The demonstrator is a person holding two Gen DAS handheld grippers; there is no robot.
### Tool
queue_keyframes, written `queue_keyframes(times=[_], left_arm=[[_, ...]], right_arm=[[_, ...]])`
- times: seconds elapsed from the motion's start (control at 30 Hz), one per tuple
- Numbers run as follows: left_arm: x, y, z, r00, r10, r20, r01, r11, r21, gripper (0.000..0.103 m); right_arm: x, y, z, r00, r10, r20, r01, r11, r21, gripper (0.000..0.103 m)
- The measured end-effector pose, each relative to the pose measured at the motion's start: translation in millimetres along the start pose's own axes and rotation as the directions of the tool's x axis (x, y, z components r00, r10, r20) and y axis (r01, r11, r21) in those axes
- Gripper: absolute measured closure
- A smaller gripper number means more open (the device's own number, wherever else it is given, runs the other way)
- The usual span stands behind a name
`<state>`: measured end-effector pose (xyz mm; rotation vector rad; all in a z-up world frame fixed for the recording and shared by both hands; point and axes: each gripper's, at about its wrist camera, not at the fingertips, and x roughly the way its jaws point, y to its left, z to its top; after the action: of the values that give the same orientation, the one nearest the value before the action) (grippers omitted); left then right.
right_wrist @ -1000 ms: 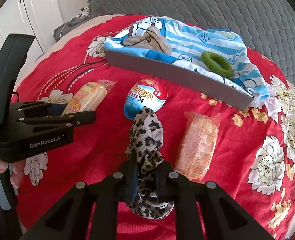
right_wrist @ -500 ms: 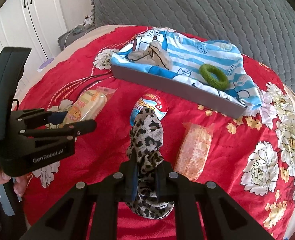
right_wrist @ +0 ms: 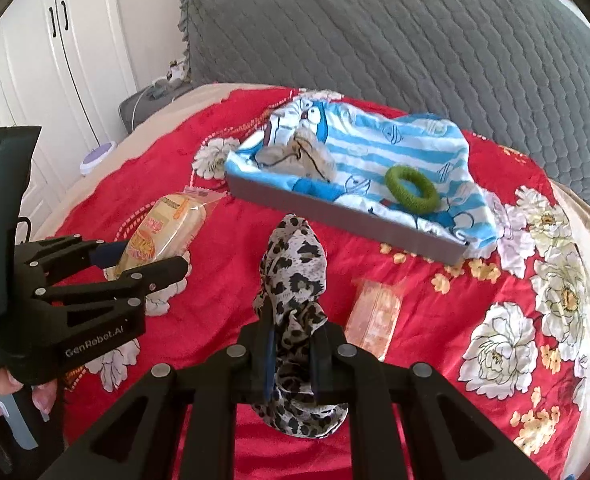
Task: Organize objects
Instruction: 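Lift the bread snack and leopard scrunchie and carry them toward the tray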
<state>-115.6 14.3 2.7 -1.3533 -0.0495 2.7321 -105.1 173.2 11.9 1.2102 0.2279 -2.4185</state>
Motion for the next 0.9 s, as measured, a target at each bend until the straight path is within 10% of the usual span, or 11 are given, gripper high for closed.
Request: queue_keyframes(times=[0.9], left_arm=[[-41,-40,60,0.992,-0.018,0.125,0.013,0.999,0.041,0.061]], right_arm=[[-65,-31,41,0.973,-0.024,0.230,0.007,0.997,0.076,0.090]])
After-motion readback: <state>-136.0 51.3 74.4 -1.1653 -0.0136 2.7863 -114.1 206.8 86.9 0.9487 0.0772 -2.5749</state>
